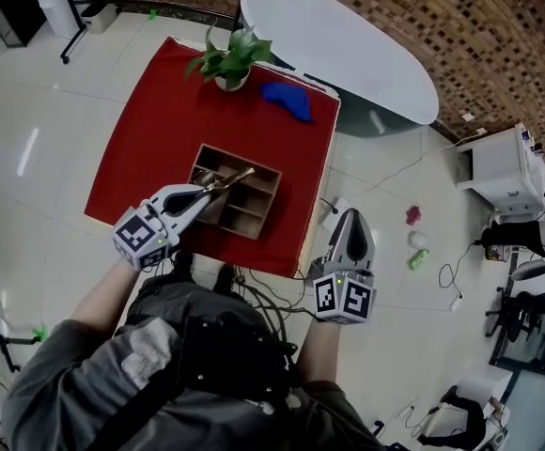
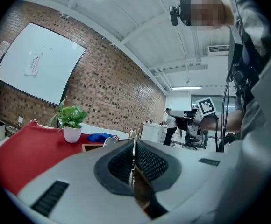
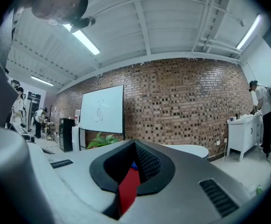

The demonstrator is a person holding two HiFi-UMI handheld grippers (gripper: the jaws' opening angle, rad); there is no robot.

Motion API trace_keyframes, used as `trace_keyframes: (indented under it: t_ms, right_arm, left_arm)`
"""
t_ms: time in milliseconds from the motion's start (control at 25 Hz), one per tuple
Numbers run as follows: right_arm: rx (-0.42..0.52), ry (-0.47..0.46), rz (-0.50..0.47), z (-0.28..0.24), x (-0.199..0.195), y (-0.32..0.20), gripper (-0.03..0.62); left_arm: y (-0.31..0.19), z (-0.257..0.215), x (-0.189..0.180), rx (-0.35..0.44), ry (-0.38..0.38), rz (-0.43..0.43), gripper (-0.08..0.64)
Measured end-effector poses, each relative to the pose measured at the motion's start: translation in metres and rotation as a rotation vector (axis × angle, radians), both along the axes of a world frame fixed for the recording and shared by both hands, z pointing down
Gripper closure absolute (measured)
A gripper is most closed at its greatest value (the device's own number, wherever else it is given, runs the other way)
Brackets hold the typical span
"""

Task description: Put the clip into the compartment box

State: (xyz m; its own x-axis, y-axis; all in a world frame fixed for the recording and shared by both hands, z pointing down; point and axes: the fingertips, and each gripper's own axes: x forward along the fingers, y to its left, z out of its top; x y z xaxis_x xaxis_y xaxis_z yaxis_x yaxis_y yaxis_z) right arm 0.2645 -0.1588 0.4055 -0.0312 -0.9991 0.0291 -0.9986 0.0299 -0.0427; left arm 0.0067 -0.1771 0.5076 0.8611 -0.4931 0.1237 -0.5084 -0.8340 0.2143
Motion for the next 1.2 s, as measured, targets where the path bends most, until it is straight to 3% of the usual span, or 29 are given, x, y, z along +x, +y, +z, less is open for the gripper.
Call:
trace_keyframes:
  t_ms: [560, 640, 720, 880, 1040, 1200]
  right_arm:
    - [-0.009, -0.005, -0.007, 0.006, -0.012, 0.000, 0.572]
    - [-0.010, -0.005, -0.007, 0.005, -0.013, 0.000, 0.572]
    - [-0.008, -0.006, -0.007, 0.004, -0.013, 0.000, 0.572]
    - [-0.002, -0.007, -0.015, 0.004, -0.014, -0.001, 0.572]
    - [0.017, -0.010, -0.031, -0.003, -0.020, -0.002, 0.572]
    - [0.058, -0.013, -0.097, -0.018, -0.033, 0.002, 0.572]
  left_arm:
    - [-0.003, 0.031, -0.016, -0.034, -0.077, -0.031, 0.506]
    - [0.000, 0.031, -0.017, -0.034, -0.081, -0.021, 0.427]
    - [0.002, 0.029, -0.017, -0.030, -0.083, -0.016, 0.405]
    - [-0.001, 0.016, -0.023, -0.016, -0.043, -0.046, 0.389]
    - [-0.009, -0.029, -0.028, 0.042, 0.033, -0.091, 0.390]
    - [-0.010, -0.080, -0.036, 0.088, 0.122, -0.090, 0.512]
